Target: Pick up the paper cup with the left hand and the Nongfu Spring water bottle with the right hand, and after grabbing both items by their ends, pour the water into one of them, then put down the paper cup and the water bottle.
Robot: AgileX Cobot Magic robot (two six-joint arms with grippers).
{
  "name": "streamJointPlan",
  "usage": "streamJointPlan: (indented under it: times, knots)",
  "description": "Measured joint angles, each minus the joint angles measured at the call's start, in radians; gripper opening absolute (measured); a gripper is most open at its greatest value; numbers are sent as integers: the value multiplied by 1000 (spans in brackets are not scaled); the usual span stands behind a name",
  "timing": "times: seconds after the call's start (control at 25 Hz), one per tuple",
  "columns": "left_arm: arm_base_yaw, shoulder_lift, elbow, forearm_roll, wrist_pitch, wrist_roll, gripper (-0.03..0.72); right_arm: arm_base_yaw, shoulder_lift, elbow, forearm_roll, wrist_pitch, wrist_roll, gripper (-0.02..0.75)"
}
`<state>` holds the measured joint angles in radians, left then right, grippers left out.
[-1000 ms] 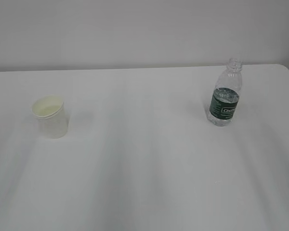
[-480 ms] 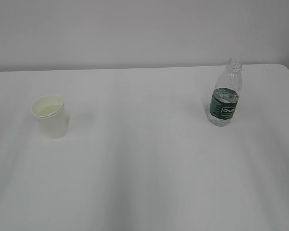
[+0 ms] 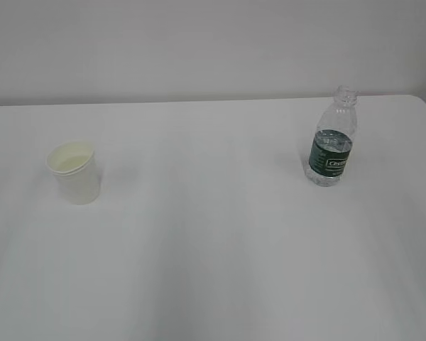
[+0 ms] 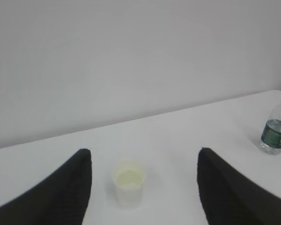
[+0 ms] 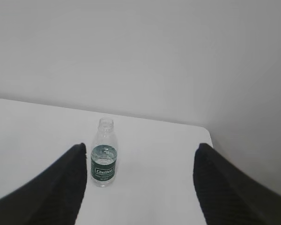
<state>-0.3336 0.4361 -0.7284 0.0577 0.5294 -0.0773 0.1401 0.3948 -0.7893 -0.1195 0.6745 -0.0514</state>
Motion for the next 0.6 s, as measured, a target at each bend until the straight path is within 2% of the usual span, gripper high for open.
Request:
streamJointPlan:
  times: [0.4,0.6]
  knots:
    - [0,-117,0,-18,344,0,494,0,-34,0,4,224,0,540]
    - [0,-140,0,-20,451,0,481,0,-69,0,20,320,0,540]
